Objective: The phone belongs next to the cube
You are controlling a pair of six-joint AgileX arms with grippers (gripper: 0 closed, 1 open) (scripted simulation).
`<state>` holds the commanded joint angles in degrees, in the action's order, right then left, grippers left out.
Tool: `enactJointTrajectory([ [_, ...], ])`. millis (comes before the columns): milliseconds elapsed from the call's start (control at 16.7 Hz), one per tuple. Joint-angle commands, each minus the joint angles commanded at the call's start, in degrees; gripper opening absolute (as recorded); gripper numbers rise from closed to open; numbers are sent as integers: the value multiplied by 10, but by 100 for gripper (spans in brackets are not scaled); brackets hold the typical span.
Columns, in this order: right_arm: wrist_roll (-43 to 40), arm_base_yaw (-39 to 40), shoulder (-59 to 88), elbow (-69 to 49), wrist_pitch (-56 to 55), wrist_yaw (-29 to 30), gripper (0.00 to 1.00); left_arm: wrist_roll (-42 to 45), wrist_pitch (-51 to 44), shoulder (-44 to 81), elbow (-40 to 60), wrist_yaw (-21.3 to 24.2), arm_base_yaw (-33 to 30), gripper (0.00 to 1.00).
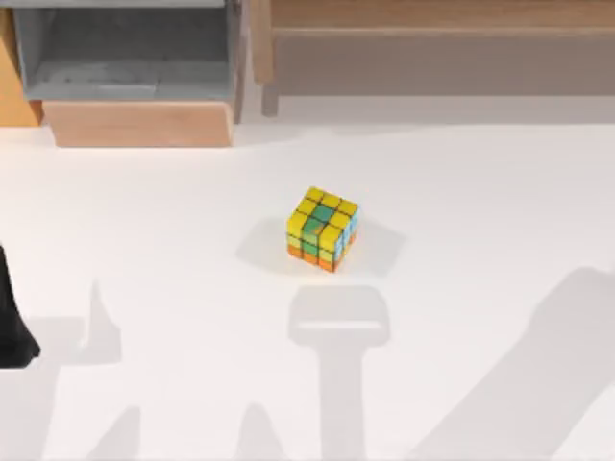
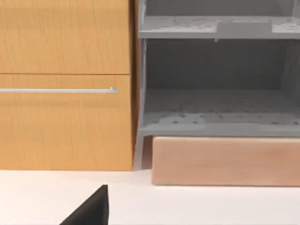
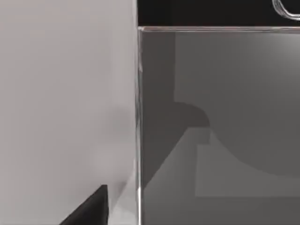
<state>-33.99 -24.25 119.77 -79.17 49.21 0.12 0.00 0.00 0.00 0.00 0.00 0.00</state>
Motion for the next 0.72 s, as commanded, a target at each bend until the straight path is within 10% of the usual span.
enactJointTrajectory([
  [300, 0, 0, 6, 7, -12, 0, 100, 0, 0, 0, 0, 0, 0, 100],
  [720, 0, 0, 6, 7, -12, 0, 47, 0, 0, 0, 0, 0, 0, 100],
])
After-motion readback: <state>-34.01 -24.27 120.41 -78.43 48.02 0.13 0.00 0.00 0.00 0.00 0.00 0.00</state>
